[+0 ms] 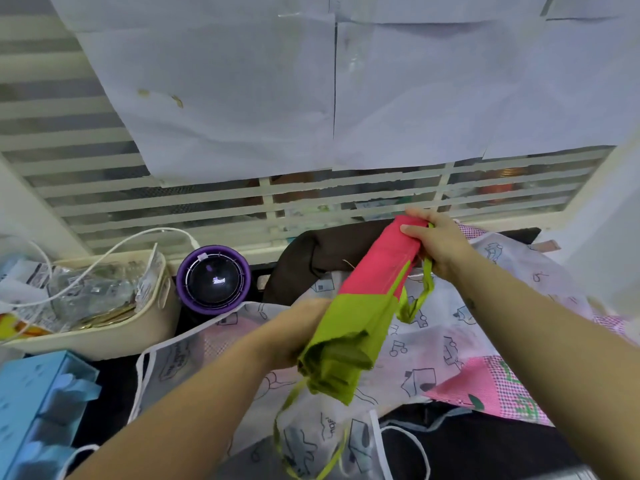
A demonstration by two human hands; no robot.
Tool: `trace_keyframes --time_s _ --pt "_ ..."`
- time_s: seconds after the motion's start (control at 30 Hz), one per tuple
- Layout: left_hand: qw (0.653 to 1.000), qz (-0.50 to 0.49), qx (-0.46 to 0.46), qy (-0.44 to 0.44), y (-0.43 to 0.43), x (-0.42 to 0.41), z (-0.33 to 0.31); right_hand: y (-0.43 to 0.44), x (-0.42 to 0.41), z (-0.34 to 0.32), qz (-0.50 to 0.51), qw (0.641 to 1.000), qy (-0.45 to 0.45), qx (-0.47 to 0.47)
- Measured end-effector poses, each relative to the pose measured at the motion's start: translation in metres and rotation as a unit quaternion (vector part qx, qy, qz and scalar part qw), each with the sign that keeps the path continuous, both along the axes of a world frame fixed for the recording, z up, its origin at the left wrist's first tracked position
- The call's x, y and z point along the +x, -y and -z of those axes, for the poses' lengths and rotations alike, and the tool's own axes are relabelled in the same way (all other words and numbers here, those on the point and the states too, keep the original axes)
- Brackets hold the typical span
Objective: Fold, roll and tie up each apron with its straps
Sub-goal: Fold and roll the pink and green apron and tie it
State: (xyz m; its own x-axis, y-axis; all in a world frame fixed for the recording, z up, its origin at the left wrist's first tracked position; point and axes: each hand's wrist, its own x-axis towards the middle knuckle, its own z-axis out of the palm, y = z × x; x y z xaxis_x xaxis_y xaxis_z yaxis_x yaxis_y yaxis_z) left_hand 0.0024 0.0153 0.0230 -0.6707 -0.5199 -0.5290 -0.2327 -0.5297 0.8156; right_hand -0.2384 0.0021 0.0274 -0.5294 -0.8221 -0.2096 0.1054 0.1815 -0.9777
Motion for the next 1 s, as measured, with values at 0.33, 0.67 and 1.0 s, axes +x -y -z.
trace_keyframes --time_s 0.33,0.67,1.0 --pt "0.993 0.105 0.044 -0.013 0.001 -0.007 0.017 -0.001 0.001 0.018 0.109 0.978 -0.18 0.005" --pt "0.992 0.117 0.036 -0.025 -0.002 0.003 0.03 -0.018 -0.014 0.028 0.163 0.979 -0.123 0.026" --pt "0.986 0.148 0.021 0.071 0.007 0.012 0.043 -0.034 -0.011 0.056 0.078 0.993 -0.07 0.056"
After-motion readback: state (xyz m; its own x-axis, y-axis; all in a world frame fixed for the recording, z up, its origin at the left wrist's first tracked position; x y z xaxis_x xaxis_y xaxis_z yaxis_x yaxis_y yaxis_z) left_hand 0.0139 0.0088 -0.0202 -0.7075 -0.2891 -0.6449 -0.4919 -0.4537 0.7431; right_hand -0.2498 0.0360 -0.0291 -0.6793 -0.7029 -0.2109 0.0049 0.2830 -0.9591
